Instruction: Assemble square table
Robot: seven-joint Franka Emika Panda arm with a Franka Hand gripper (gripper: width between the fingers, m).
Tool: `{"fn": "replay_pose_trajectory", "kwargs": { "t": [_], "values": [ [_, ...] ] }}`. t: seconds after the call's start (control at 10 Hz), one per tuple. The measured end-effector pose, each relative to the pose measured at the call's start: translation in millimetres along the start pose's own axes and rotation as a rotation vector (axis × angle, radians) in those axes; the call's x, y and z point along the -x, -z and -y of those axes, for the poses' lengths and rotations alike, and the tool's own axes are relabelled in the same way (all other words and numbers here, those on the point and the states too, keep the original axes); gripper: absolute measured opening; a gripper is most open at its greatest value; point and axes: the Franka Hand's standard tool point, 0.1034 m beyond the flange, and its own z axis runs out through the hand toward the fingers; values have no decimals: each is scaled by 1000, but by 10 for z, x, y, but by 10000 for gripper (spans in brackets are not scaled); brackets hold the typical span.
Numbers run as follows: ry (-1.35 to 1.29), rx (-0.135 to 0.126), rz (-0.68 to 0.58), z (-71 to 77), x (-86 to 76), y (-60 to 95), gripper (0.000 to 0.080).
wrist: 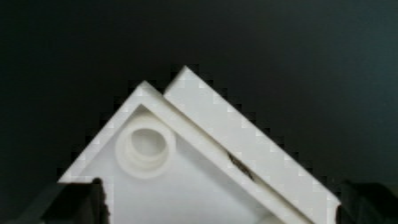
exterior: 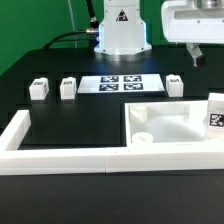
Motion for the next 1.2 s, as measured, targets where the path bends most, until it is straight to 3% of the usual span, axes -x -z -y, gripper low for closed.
{"fn": "replay_pose_trajectory", "kwargs": {
  "t": [0.5,0.7,0.9,1.0,1.2],
  "values": [
    [403,6,-4,-34,-25,-9,649],
    [557,48,30,-349,122,-158,649],
    [713,78,32,-631,160,-283,649],
    [814,92,15,-704,168,-324,649],
    [945,95,19,-700,153,-317,649]
  ]
}}
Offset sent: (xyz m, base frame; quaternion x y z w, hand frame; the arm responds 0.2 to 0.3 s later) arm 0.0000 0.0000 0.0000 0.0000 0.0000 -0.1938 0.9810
